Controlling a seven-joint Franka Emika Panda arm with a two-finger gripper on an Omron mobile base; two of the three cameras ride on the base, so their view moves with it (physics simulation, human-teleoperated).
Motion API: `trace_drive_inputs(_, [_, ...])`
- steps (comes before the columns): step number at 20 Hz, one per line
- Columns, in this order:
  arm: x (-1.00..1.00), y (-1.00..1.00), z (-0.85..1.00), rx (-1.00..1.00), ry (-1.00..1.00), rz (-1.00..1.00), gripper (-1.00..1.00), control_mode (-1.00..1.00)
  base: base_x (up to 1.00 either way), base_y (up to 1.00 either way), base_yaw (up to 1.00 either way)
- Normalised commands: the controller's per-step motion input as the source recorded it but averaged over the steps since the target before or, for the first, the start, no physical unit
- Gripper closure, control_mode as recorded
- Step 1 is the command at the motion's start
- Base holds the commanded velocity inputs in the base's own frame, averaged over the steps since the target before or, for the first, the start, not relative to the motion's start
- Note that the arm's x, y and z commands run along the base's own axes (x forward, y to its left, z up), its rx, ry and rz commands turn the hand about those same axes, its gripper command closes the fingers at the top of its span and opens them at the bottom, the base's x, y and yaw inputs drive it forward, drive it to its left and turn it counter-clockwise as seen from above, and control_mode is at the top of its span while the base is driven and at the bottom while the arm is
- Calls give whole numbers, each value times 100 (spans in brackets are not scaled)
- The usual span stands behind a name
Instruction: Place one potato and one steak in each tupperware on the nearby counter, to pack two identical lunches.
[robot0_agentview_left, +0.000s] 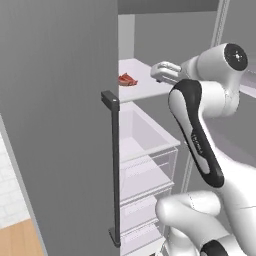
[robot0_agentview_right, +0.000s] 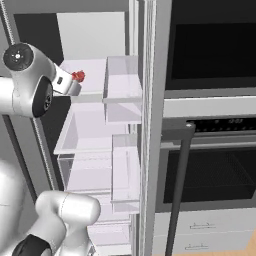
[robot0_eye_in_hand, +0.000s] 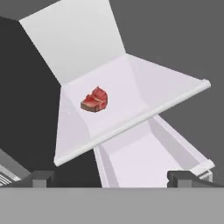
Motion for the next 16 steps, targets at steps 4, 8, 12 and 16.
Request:
trace_drive_inputs(4, [41,0,0,1,13,1,-100,-100,0,0,0])
trace_drive_inputs(8, [49,0,-1,3,4,0,-100,-100,0,0,0])
trace_drive_inputs(12, [86,16,0,6,0,0,-100,-100,0,0,0])
trace_drive_inputs(16, [100,37,-2,4,10,0,-100,-100,0,0,0])
